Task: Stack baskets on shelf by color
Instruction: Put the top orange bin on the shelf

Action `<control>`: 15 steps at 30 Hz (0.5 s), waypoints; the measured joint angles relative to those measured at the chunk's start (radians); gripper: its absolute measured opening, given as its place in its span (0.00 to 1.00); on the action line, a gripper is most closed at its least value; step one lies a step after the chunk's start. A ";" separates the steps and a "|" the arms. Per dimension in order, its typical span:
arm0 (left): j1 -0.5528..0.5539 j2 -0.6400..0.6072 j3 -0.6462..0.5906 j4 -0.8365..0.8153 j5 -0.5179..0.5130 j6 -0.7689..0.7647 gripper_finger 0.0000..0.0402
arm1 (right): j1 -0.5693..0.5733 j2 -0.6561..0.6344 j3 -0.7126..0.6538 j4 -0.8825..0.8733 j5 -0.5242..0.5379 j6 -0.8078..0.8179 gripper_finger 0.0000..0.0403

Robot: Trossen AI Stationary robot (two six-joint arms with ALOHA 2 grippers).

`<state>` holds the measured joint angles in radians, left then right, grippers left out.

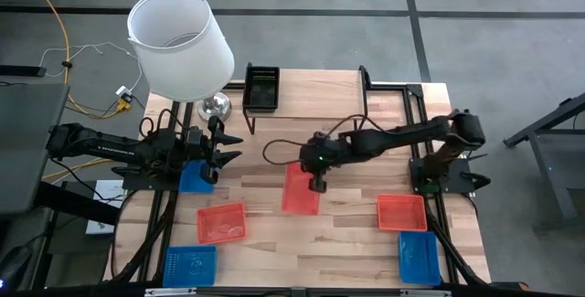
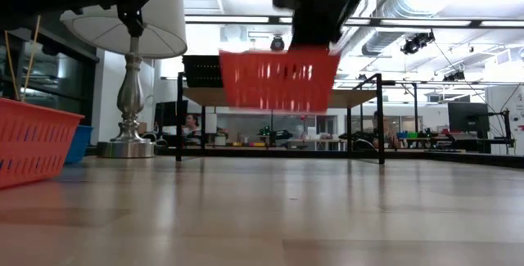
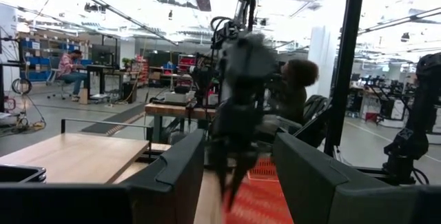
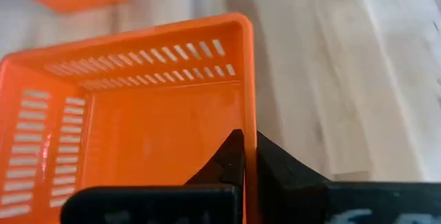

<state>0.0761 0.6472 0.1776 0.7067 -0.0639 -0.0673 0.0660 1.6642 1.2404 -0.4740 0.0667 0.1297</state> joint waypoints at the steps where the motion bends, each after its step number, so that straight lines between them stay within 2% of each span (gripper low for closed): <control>1: 0.000 0.000 0.000 0.000 0.000 0.000 0.40 | 0.012 -0.015 0.000 -0.003 -0.007 0.005 0.00; 5: 0.000 0.000 0.000 0.000 0.000 0.000 0.40 | 0.062 -0.080 0.000 -0.010 -0.016 0.012 0.00; 15: 0.000 0.000 0.000 0.000 0.000 0.000 0.40 | 0.128 -0.198 0.000 -0.014 0.046 0.029 0.00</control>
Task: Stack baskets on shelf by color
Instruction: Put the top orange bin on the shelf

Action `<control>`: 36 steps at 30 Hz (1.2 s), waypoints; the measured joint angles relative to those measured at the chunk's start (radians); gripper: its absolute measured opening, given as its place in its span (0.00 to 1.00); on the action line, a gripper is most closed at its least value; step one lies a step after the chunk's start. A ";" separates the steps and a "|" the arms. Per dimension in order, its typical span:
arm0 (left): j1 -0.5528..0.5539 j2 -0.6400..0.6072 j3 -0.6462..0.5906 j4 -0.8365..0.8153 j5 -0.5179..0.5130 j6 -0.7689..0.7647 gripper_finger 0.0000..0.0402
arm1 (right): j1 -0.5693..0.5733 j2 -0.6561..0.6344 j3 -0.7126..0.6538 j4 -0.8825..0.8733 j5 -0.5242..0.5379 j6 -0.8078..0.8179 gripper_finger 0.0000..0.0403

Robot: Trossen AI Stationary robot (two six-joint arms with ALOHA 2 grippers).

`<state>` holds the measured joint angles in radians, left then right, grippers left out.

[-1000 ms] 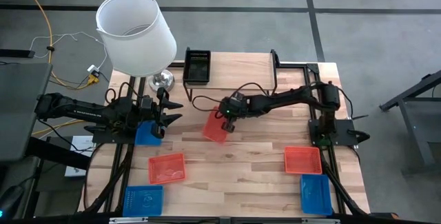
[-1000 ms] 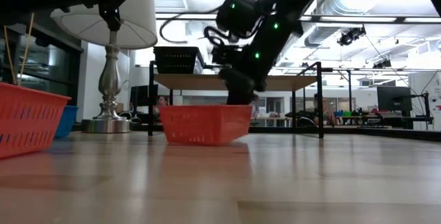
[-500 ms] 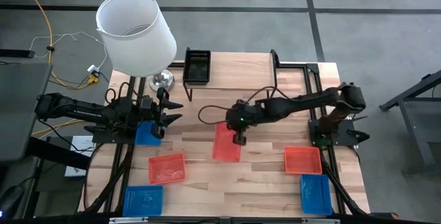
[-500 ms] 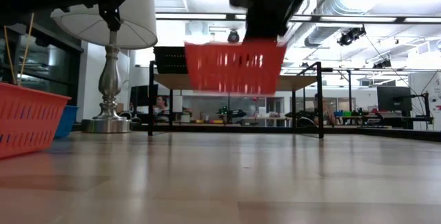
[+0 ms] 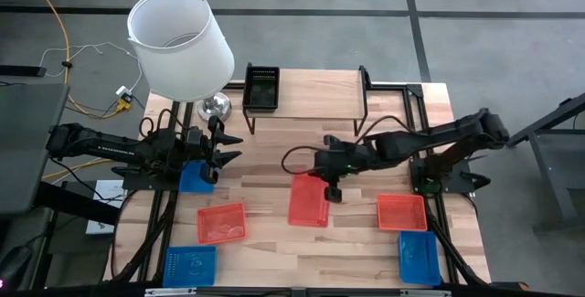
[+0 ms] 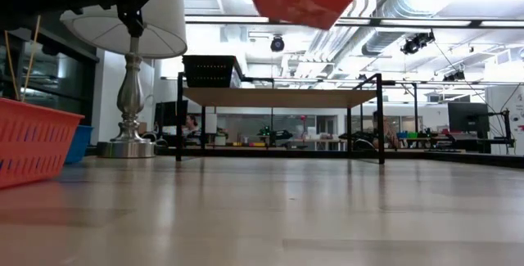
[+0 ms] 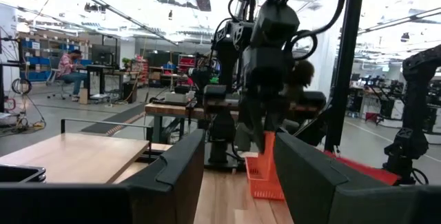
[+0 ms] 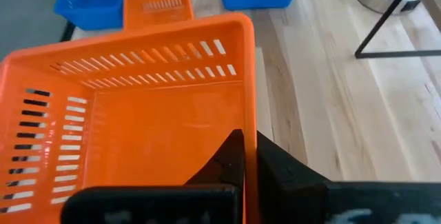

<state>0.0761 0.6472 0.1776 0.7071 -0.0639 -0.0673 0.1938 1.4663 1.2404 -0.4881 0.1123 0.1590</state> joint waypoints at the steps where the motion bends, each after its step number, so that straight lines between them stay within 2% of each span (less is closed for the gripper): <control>1: 0.000 0.000 0.000 0.000 0.000 0.000 0.40 | 0.003 -0.006 0.000 -0.003 0.000 0.000 0.00; 12: 0.000 0.000 0.000 0.000 0.000 0.000 0.40 | -0.023 -0.025 0.000 -0.023 -0.013 -0.001 0.00; 22: 0.000 0.000 0.000 0.000 0.000 0.000 0.40 | -0.124 -0.050 0.027 -0.017 -0.062 -0.057 0.00; 27: 0.000 0.001 0.000 -0.008 -0.001 0.000 0.40 | -0.221 -0.061 0.113 -0.012 -0.063 -0.137 0.00; 36: 0.000 0.001 0.000 -0.012 -0.008 0.000 0.40 | -0.491 0.001 0.213 -0.045 -0.069 -0.302 0.00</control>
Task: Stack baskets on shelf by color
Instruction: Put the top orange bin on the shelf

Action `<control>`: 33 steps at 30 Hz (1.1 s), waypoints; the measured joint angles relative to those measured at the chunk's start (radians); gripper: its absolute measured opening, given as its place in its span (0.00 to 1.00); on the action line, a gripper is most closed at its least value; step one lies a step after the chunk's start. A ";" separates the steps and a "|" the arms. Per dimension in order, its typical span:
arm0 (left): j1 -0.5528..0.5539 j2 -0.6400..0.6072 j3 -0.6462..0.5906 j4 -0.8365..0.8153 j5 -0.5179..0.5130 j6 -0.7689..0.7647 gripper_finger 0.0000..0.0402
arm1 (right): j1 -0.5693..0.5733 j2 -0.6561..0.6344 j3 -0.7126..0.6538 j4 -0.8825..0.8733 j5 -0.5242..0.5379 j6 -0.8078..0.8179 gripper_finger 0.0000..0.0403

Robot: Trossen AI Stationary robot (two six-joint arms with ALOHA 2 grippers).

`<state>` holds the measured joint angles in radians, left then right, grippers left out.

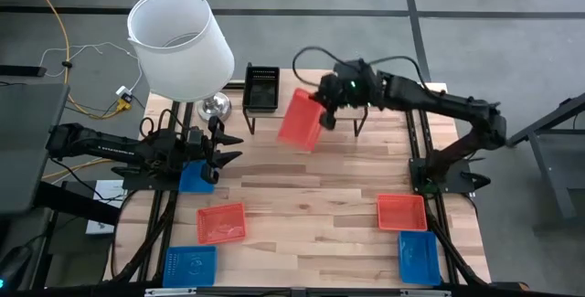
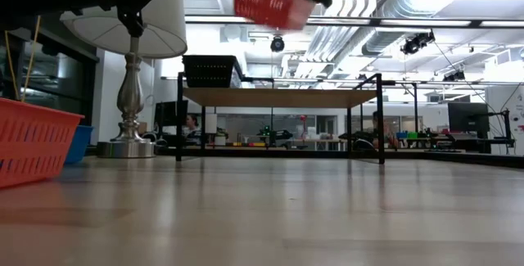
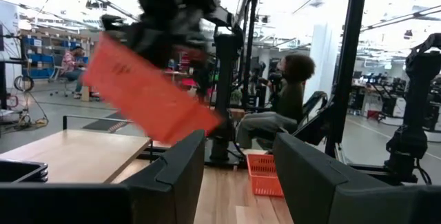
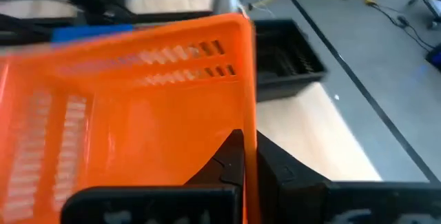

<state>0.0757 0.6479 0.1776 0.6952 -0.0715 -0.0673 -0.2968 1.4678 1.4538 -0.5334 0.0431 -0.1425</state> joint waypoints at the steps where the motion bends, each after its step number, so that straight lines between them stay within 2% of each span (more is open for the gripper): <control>1: 0.000 0.000 0.000 -0.002 -0.001 0.000 0.40 | -0.024 0.017 0.008 -0.003 -0.014 -0.016 0.00; 9: 0.001 0.000 0.000 0.000 -0.008 0.077 0.40 | -0.153 0.181 0.143 -0.047 -0.134 -0.153 0.00; 16: 0.001 0.000 0.000 -0.018 0.021 0.089 0.40 | -0.253 0.350 0.384 -0.303 -0.158 -0.237 0.00; 20: 0.001 0.000 0.000 -0.018 0.016 0.117 0.40 | -0.287 0.429 0.477 -0.361 -0.174 -0.244 0.00; 24: 0.001 0.000 0.000 -0.019 0.015 0.124 0.40 | -0.293 0.485 0.510 -0.363 -0.185 -0.274 0.00; 33: 0.001 0.000 0.000 -0.029 0.015 0.124 0.40 | -0.291 0.510 0.512 -0.354 -0.076 -0.258 0.00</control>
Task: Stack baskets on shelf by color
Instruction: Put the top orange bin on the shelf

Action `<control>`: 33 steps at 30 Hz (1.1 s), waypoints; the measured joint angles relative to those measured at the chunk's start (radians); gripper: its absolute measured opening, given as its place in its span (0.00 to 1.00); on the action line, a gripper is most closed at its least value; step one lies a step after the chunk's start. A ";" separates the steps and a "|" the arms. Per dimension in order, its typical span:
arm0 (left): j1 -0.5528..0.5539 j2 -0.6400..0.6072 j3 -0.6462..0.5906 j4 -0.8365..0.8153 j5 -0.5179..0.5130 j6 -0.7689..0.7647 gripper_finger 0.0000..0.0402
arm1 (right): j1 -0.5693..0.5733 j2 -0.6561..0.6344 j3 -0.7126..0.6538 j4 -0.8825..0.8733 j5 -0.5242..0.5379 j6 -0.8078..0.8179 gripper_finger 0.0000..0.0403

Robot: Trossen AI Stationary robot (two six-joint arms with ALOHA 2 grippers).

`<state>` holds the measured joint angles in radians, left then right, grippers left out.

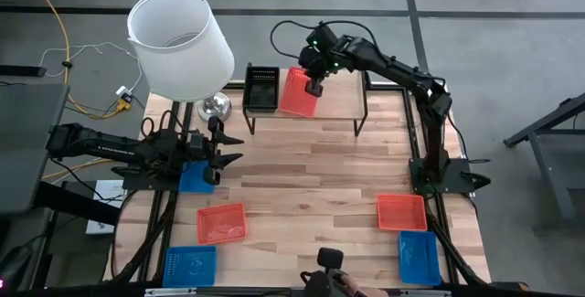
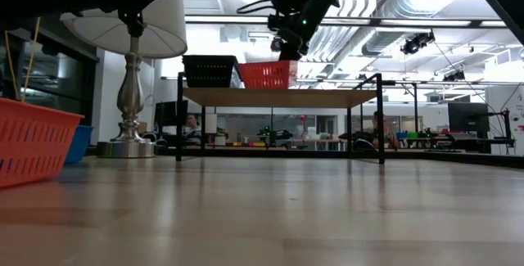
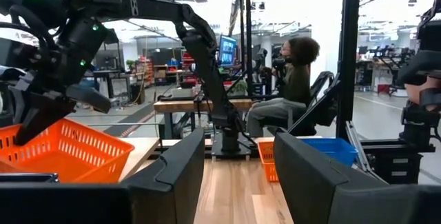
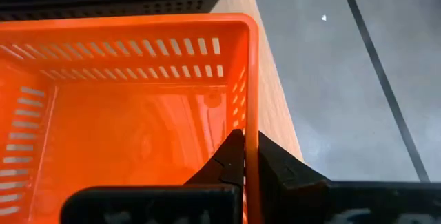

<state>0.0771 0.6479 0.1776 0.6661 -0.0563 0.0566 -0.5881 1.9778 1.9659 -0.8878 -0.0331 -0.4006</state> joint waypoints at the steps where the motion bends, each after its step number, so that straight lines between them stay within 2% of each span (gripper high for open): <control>1: 0.000 0.000 0.000 0.000 0.000 0.000 0.40 | 0.000 0.000 0.000 0.004 0.001 0.009 0.00; 6: 0.000 0.000 0.000 0.000 0.000 0.000 0.40 | 0.003 0.000 0.000 0.050 0.047 0.044 0.08; 13: 0.000 0.000 0.000 0.000 0.000 0.000 0.40 | 0.008 0.000 0.000 0.145 0.070 0.051 0.33; 16: 0.000 0.000 0.000 0.000 0.000 0.000 0.40 | 0.008 0.000 0.029 0.108 0.124 0.041 0.40; 20: 0.000 0.000 0.000 0.000 0.000 0.000 0.40 | 0.014 -0.031 0.111 -0.029 0.139 0.075 0.44; 23: 0.000 0.000 0.000 0.001 -0.004 0.000 0.40 | 0.028 -0.071 0.132 -0.150 0.174 0.115 0.42; 26: 0.000 0.000 0.000 0.001 -0.007 0.000 0.40 | 0.046 -0.094 0.107 -0.257 0.212 0.161 0.35; 29: 0.000 0.000 0.000 0.001 -0.008 0.000 0.40 | 0.058 -0.115 0.028 -0.290 0.241 0.191 0.23; 33: 0.000 0.000 0.000 0.000 -0.008 0.000 0.40 | 0.067 -0.136 -0.107 -0.215 0.274 0.183 0.04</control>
<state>0.0772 0.6479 0.1776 0.6663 -0.0643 0.0563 -0.5213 1.8420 1.8587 -1.1025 0.2410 -0.2180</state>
